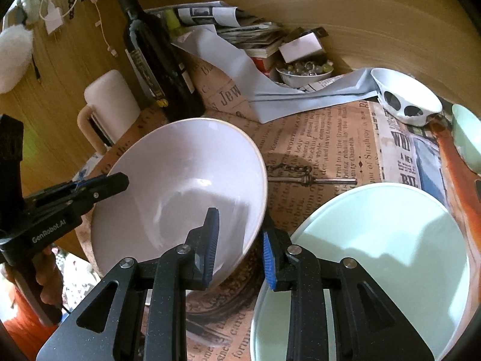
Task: Organize plates and bowls
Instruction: 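Lower the pale pink bowl onto the mint green plate and open both tools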
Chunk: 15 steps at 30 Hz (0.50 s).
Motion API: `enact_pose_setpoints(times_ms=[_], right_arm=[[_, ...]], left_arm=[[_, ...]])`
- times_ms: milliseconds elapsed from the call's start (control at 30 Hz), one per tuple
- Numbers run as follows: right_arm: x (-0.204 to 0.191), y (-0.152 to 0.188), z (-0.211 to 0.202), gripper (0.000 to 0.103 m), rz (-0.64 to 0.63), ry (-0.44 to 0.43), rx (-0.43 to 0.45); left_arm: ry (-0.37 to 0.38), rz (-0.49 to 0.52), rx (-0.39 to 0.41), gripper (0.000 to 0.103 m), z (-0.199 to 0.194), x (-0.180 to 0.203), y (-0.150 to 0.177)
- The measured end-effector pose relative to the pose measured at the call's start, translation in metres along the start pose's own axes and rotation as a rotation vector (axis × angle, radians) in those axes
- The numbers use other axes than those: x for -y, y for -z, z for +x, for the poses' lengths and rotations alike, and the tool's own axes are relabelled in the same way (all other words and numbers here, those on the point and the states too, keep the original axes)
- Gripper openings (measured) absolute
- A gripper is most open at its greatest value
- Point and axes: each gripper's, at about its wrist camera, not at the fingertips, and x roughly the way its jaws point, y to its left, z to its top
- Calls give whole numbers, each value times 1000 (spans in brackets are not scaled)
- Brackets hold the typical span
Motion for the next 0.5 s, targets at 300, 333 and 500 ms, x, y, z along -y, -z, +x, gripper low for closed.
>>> enact_pose_setpoints(times_ms=[300,333,500], right_arm=[[8,0,4,34,49,-52,-7],[8,1,4,36,51,-56,-5],[3,0,-8,52,25,-37,45]], left_arm=[[14,4,-8,12,2,-2,-1],[9,7,-6,14,0,-2,-1],[-35,32,34,34,-12,2,-3]])
